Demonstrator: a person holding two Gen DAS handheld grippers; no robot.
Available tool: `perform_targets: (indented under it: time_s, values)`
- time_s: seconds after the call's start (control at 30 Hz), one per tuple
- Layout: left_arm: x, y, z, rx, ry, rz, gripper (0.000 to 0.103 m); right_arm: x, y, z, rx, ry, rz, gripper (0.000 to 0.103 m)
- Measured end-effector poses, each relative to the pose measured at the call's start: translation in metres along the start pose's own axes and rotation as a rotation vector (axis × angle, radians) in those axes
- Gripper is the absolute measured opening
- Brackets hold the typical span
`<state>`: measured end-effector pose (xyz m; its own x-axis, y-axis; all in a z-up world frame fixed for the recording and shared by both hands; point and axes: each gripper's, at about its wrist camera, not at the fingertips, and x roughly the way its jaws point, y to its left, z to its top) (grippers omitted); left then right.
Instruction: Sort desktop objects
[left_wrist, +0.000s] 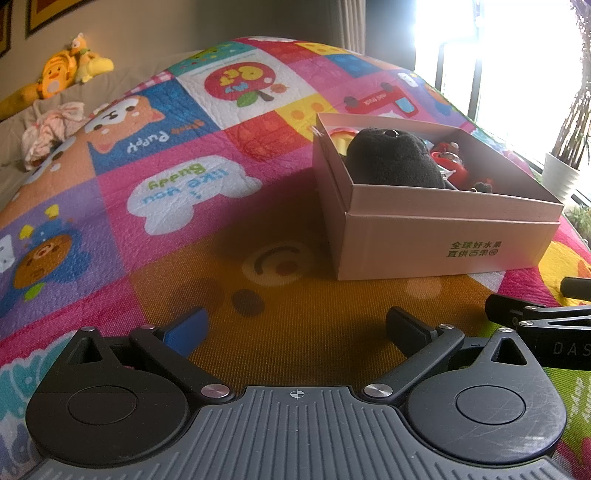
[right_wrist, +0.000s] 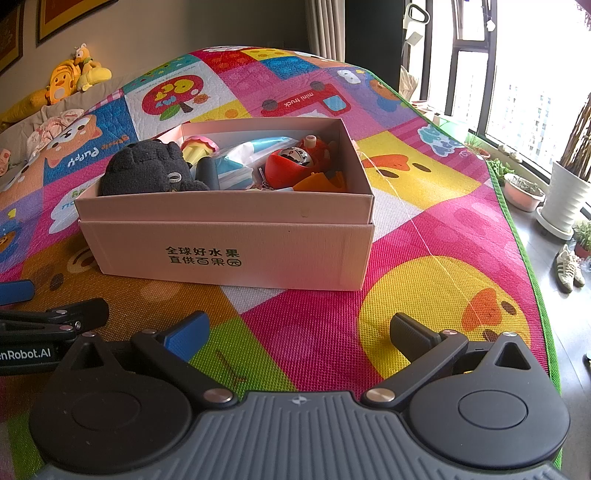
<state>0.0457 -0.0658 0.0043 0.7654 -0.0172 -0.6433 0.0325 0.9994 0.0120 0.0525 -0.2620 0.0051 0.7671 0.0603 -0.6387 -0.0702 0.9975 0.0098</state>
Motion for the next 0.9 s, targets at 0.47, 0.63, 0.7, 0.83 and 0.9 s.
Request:
perform_targets:
  time_s: [0.47,0.63,0.7,0.83,0.9]
  values:
    - [-0.005,0.003,0.001,-0.006,0.033,-0.009,0.103,0.0,0.0,0.0,-0.001,0.0,-0.001,0.103]
    - [-0.009,0.004,-0.002,-0.02,0.045,0.004,0.103,0.0,0.0,0.0,-0.001,0.0,-0.001,0.103]
    - [-0.009,0.003,-0.002,-0.022,0.047,0.005,0.103,0.0,0.0,0.0,-0.001,0.0,-0.001,0.103]
    - [-0.01,0.004,-0.002,-0.027,0.04,0.001,0.103,0.0,0.0,0.0,-0.001,0.0,-0.001,0.103]
    - [-0.011,0.007,-0.003,-0.044,0.027,-0.005,0.103,0.0,0.0,0.0,0.0,0.0,0.0,0.103]
